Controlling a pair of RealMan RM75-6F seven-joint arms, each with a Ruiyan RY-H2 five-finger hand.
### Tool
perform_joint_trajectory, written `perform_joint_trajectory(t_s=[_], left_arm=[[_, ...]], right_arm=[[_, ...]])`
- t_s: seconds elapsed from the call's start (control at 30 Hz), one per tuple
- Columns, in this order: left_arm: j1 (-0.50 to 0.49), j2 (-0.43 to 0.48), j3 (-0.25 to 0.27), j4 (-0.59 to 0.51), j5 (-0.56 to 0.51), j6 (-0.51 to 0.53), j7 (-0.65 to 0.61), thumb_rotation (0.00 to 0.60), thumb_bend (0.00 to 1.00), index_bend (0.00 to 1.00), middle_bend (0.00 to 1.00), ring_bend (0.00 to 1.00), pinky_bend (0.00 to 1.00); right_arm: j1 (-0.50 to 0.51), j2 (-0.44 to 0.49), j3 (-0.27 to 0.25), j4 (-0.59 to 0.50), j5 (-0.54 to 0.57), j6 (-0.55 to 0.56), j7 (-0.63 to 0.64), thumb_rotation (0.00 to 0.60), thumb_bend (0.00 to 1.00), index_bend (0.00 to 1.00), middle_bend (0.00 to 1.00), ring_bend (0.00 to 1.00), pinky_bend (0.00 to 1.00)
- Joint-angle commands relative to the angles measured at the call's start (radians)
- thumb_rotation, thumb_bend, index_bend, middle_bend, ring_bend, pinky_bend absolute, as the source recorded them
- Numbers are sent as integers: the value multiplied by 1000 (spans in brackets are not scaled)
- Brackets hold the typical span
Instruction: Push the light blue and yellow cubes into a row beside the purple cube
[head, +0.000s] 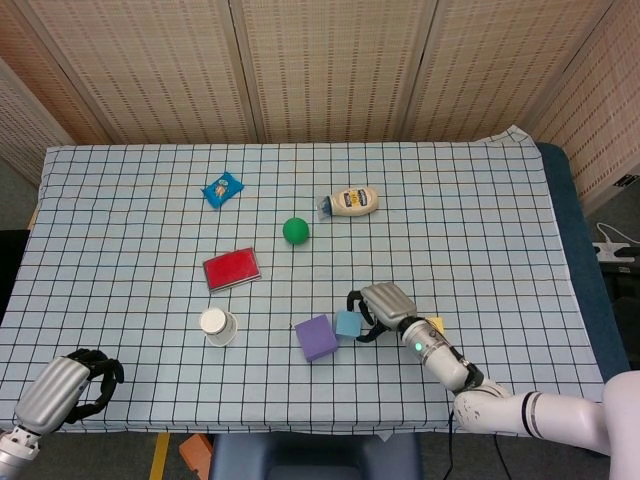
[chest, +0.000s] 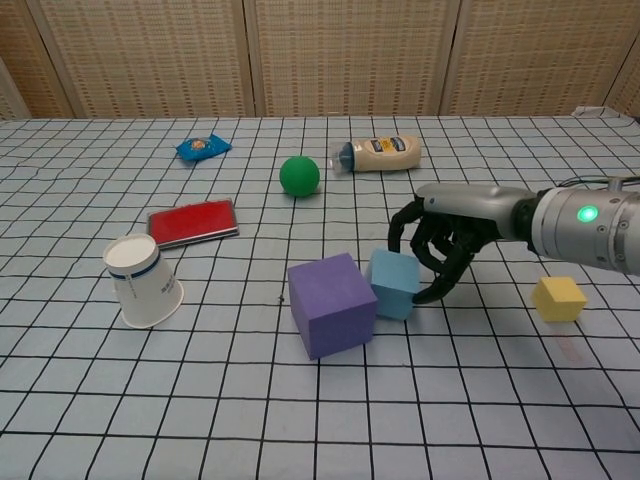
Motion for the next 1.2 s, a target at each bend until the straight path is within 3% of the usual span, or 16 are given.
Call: perform_joint_trajectory(t_s=[0.03,0.7,1.2], left_arm=[[0,0,1,0,1,0,-1,600,556,544,658,446,450],[1,4,1,-2,4,5,-7,600,556,544,658,447,450],[2,4,0,-2,2,4,-9,600,556,544,658,446,450]], right_arm=[[-1,1,-2,-1,-9,-2,8,600,78,519,734,823,1000],[0,26,-23,-41,-19,0,8,600,79,522,734,823,1000],[20,-3,-22,-5,-34,-35,37,600,79,525,734,823,1000]])
